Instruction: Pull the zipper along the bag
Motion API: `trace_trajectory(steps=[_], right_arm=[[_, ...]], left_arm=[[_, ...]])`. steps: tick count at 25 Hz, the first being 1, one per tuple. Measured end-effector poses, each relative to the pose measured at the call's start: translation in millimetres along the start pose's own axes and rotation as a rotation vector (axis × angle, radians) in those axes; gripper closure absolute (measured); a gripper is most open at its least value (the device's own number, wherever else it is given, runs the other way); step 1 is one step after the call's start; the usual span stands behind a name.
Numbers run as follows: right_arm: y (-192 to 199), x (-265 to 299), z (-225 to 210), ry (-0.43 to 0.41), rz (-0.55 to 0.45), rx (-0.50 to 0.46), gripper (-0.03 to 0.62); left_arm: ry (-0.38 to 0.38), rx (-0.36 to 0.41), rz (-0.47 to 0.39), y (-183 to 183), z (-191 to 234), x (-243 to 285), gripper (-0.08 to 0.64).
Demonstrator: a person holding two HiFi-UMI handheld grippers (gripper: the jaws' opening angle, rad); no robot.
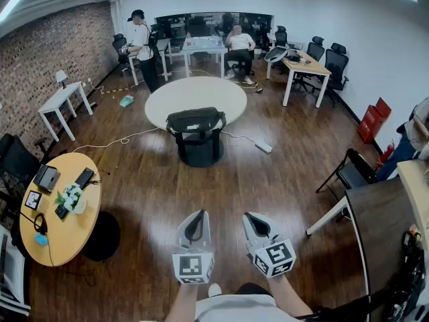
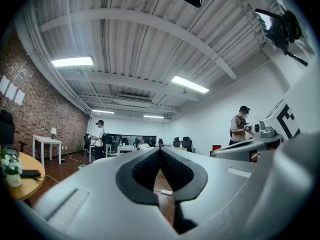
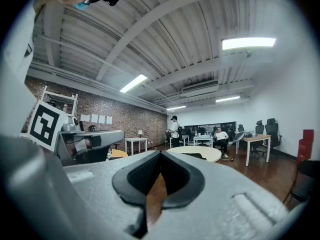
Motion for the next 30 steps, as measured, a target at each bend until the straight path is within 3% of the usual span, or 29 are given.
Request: trace_trajectory(steps=[5, 10, 20, 30], right_arm=[[7, 68, -9, -0.019, 0.025, 0.013, 0.602], [13, 138, -54, -0.043, 0.012, 0.014, 0.603], [-10, 285, -211, -0.095, -0.093, 0.003, 0.603], [51, 352, -277, -0.131, 0.043, 0.108, 0.603]], left_arm=[[0.012, -0.014, 0.048, 12, 45, 50, 0.543], [-0.011, -0.012, 0.06, 25, 74, 118, 0.543], [-0.06, 0.068, 0.023, 13, 99, 316, 0.543], [-0.05, 0.082, 0.143, 58, 108, 415, 0.543]])
Point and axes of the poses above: the fingertips, and each gripper's own axes: x forward along the fingers, z to its left, y out of its underside, the point moved 5 cm from there along -x, backward along the fingers, and after that the axes turned 7 degrees about -x, right-handed, at the moved point
